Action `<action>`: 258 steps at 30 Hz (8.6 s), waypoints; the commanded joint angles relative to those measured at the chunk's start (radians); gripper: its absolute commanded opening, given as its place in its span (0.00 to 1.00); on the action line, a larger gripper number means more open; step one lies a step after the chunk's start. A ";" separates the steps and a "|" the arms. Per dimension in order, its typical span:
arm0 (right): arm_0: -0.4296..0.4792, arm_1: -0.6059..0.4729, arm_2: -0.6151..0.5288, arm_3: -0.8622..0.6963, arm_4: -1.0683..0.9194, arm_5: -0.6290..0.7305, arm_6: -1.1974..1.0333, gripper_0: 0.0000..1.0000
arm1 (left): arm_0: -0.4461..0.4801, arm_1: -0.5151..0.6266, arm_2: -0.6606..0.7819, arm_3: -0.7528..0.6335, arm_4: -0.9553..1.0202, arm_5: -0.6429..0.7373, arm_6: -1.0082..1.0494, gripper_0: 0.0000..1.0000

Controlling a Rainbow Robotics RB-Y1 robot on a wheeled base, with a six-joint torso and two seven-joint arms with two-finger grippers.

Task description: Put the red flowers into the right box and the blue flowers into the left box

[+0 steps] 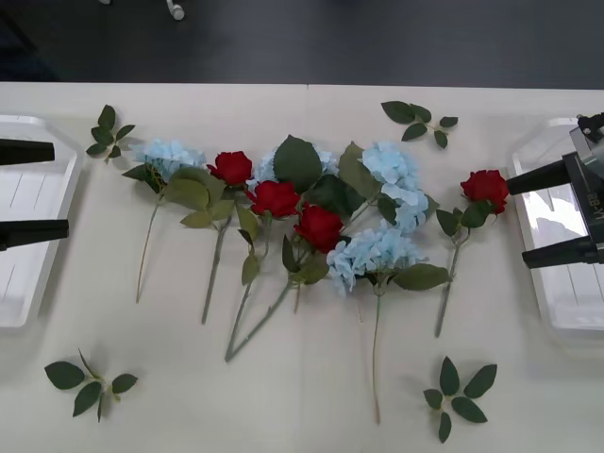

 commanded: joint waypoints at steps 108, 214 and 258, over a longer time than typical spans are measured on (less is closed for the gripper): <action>-0.439 0.150 1.004 0.538 0.624 -0.695 -1.884 1.00 | -0.383 -0.350 -0.508 0.476 -1.374 -0.188 1.094 0.46; 0.134 -0.146 0.095 0.261 1.112 -0.695 -1.765 0.00 | -0.103 -0.149 0.119 0.122 -1.297 -0.118 1.141 1.00; 0.114 -0.159 0.102 -0.252 0.662 -0.409 -1.722 0.70 | -0.398 -0.373 -0.566 0.121 -1.427 0.089 1.124 1.00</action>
